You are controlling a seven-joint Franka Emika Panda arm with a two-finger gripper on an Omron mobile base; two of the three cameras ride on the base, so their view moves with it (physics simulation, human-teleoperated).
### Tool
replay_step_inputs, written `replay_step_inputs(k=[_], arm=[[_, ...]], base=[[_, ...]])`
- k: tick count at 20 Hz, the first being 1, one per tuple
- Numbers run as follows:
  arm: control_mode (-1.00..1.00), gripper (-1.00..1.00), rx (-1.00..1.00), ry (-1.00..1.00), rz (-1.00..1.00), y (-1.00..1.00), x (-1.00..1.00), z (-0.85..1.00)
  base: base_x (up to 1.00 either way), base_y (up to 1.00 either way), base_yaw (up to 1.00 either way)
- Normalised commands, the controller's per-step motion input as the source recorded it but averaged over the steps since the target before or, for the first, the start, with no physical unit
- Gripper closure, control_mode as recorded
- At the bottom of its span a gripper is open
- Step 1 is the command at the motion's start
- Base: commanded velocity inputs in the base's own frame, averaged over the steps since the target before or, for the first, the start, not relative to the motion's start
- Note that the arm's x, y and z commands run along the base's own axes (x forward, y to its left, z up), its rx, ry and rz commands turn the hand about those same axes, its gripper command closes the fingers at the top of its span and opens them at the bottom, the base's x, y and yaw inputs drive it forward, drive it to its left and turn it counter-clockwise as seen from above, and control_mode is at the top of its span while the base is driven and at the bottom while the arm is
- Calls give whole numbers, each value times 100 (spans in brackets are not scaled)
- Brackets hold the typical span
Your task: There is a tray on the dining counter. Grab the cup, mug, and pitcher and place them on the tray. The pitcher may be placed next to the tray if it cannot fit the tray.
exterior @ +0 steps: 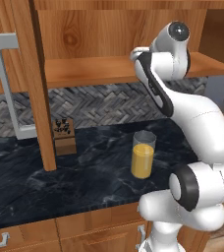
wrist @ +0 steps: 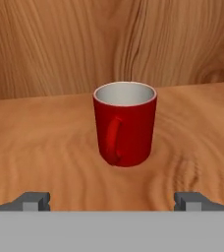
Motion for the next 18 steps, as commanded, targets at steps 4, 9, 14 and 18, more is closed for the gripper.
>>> replay_step_inputs(k=[4, 9, 14, 18], arm=[[-100, -100, 0, 0, 0, -17, 31, 0], [-100, -100, 0, 0, 0, -8, 28, -12], [-100, -100, 0, 0, 0, 0, 21, -24], [-100, -100, 0, 0, 0, 0, 19, -6]], base=[[0, 0, 0], [0, 0, 0], [0, 0, 0], [0, 0, 0]])
